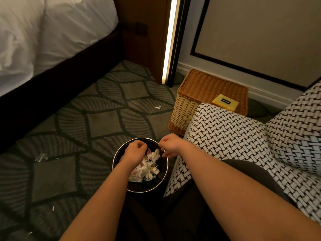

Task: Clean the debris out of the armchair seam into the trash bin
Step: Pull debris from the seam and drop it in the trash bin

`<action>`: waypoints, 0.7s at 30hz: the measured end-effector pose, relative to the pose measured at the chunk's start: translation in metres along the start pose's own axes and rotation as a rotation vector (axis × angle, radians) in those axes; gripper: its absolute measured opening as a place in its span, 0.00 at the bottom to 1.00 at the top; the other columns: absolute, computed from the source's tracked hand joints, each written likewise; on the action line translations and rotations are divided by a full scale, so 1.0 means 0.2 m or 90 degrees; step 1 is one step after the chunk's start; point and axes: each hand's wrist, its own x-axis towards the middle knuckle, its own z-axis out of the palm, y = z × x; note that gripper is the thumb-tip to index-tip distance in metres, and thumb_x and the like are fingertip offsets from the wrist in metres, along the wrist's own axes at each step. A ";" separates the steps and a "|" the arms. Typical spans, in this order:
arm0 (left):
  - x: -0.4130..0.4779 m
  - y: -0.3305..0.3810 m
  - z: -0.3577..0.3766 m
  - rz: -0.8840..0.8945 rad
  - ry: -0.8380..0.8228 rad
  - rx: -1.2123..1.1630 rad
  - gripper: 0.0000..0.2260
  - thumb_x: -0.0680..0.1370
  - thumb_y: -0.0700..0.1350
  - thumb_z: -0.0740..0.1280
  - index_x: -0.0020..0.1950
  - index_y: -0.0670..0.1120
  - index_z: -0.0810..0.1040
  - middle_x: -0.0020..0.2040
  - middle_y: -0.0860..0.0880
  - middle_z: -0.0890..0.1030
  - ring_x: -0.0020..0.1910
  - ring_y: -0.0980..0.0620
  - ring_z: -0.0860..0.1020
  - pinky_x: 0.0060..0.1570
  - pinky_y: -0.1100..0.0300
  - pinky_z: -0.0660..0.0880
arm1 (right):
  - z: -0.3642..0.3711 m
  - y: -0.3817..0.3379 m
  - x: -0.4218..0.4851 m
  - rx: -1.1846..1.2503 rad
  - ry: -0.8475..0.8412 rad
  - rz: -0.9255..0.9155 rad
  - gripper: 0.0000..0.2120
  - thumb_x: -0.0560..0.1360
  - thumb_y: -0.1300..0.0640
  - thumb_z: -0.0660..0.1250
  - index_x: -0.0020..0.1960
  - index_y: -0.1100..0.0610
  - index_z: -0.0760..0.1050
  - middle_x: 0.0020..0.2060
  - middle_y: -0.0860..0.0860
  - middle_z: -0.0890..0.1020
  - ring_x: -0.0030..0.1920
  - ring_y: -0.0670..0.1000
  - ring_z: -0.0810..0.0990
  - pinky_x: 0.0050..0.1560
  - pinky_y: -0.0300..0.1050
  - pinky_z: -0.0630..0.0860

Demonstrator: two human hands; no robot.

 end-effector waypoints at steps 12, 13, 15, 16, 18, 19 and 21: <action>-0.40 0.57 0.11 0.161 -0.111 0.005 0.09 0.80 0.45 0.59 0.50 0.43 0.76 0.47 0.46 0.79 0.46 0.51 0.78 0.44 0.62 0.74 | -0.43 0.09 -0.51 -0.041 0.099 -0.117 0.14 0.80 0.57 0.56 0.64 0.61 0.70 0.51 0.57 0.77 0.43 0.50 0.79 0.40 0.41 0.74; -0.46 0.63 0.14 0.176 -0.131 0.015 0.09 0.80 0.45 0.59 0.51 0.43 0.76 0.48 0.46 0.79 0.45 0.52 0.78 0.42 0.64 0.74 | -0.47 0.12 -0.55 -0.036 0.113 -0.117 0.14 0.80 0.57 0.56 0.63 0.61 0.70 0.49 0.56 0.77 0.43 0.50 0.79 0.40 0.41 0.74; -0.55 0.72 0.20 0.201 -0.173 0.044 0.10 0.80 0.46 0.58 0.54 0.43 0.76 0.49 0.46 0.79 0.44 0.53 0.77 0.37 0.66 0.72 | -0.54 0.19 -0.64 -0.029 0.135 -0.115 0.14 0.80 0.56 0.57 0.63 0.60 0.71 0.49 0.55 0.77 0.43 0.50 0.79 0.41 0.41 0.75; -0.60 0.77 0.24 0.217 -0.195 0.065 0.11 0.79 0.47 0.58 0.55 0.44 0.76 0.50 0.47 0.79 0.45 0.54 0.78 0.36 0.66 0.71 | -0.58 0.23 -0.70 -0.028 0.148 -0.113 0.14 0.80 0.56 0.57 0.63 0.60 0.71 0.50 0.55 0.78 0.45 0.51 0.80 0.42 0.42 0.75; -0.69 0.83 0.30 0.248 -0.229 0.112 0.11 0.79 0.49 0.58 0.55 0.46 0.76 0.50 0.50 0.79 0.48 0.54 0.78 0.35 0.64 0.69 | -0.64 0.31 -0.78 -0.029 0.167 -0.110 0.13 0.80 0.56 0.57 0.62 0.59 0.72 0.53 0.57 0.78 0.47 0.51 0.80 0.47 0.44 0.77; -0.74 0.87 0.35 0.268 -0.247 0.135 0.11 0.79 0.50 0.58 0.55 0.47 0.76 0.50 0.50 0.80 0.49 0.53 0.79 0.37 0.63 0.70 | -0.68 0.37 -0.84 -0.027 0.182 -0.108 0.13 0.80 0.56 0.57 0.62 0.59 0.72 0.54 0.56 0.79 0.45 0.50 0.80 0.47 0.43 0.76; -0.81 0.92 0.41 0.298 -0.268 0.166 0.11 0.79 0.52 0.58 0.53 0.48 0.76 0.50 0.50 0.80 0.50 0.52 0.79 0.43 0.61 0.72 | -0.72 0.47 -0.92 -0.023 0.202 -0.105 0.13 0.80 0.54 0.58 0.61 0.57 0.72 0.54 0.55 0.79 0.43 0.47 0.79 0.47 0.41 0.76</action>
